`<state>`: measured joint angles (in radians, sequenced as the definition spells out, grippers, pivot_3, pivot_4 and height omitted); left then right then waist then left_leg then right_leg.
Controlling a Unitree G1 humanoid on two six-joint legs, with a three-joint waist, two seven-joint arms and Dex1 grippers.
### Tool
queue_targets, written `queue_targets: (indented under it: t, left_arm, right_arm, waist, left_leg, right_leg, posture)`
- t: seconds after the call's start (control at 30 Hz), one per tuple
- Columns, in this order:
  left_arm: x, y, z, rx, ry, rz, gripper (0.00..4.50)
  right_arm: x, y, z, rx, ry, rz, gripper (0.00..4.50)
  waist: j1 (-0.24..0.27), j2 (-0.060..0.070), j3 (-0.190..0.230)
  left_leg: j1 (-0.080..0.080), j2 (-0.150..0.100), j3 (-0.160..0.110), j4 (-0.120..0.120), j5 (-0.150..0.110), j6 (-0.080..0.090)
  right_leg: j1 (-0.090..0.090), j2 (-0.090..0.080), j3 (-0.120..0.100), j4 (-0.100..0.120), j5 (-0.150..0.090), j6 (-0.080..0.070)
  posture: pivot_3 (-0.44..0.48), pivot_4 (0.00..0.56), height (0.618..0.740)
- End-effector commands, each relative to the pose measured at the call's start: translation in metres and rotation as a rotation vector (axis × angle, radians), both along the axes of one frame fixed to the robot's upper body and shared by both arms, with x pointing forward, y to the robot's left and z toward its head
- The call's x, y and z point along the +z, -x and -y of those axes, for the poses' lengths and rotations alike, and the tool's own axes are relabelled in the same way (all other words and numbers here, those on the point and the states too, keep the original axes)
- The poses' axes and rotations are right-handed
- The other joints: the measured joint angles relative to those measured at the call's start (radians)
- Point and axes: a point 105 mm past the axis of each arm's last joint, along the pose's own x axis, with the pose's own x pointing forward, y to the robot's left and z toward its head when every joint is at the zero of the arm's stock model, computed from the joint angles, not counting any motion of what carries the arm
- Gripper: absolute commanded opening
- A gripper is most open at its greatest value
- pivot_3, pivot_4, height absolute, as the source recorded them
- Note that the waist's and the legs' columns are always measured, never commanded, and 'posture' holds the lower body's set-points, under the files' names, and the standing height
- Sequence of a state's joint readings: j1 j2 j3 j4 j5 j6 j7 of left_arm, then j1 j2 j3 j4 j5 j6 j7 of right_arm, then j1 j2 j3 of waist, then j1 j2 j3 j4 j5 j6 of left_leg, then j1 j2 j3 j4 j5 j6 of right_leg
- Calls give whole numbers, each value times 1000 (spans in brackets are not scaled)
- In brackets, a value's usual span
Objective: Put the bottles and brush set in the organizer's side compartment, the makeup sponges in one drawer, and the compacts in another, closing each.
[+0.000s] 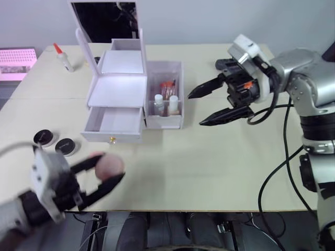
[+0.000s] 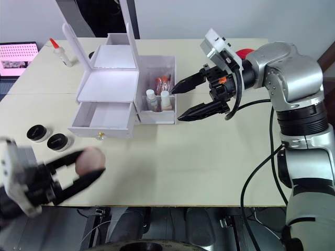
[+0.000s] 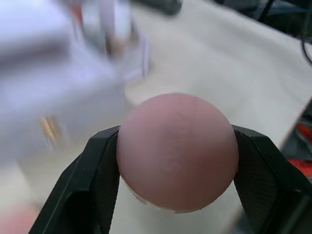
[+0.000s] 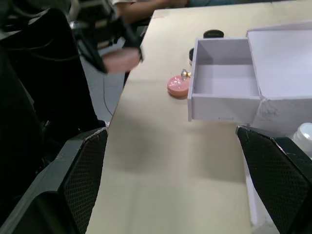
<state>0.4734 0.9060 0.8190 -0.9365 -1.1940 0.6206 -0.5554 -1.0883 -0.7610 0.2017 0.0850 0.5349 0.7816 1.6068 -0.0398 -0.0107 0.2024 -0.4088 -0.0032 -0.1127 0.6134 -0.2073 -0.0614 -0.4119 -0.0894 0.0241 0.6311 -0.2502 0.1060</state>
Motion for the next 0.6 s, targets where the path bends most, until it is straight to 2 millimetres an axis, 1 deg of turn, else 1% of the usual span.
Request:
queue_targets:
  t: [0.03,0.1,0.23,0.37,0.43,0.5,0.6]
  left_arm:
    - [27,-26,-24,112,-42,57,2705]
    - [36,-42,-34,172,-41,59,2705]
    - [37,-64,-44,252,-24,40,2705]
    - [21,-72,-47,291,-44,-14,2705]
    - [16,-78,-51,321,-45,2,2705]
    - [5,-81,-48,318,-43,-6,2705]
    - [-2,-86,-43,313,-12,-11,2705]
  right_arm:
    - [12,2,-1,10,-21,57,4500]
    - [13,0,-1,-2,-32,70,4500]
    - [12,2,-1,-17,-38,73,4500]
    - [13,2,2,-51,-35,82,4500]
    - [14,2,3,-64,-39,87,4500]
    - [15,2,2,-69,-46,87,4500]
    - [16,1,1,-83,-53,98,4500]
  waist:
    - [-3,0,0]
    - [-6,1,1]
    - [-5,1,1]
    - [-5,1,1]
    - [-5,1,1]
    - [-4,1,1]
    - [-3,1,1]
  left_leg:
    - [0,0,0,0,0,0]
    - [0,0,2,-1,0,0]
    - [0,0,2,-6,0,0]
    - [-1,1,1,-8,0,0]
    - [-1,1,2,-8,0,0]
    - [-1,1,2,-7,0,0]
    - [-1,1,2,-5,0,0]
  right_leg:
    - [0,0,0,0,1,-2]
    - [0,0,1,0,1,-1]
    - [-3,1,1,1,0,1]
    - [-5,2,1,1,1,5]
    - [-5,2,1,1,1,5]
    - [-5,2,1,1,0,2]
    - [-3,2,1,1,1,1]
  posture:
    - [0,150,740]
    - [0,150,740]
    - [0,150,740]
    - [0,150,740]
    - [0,150,740]
    - [0,150,740]
    - [0,150,740]
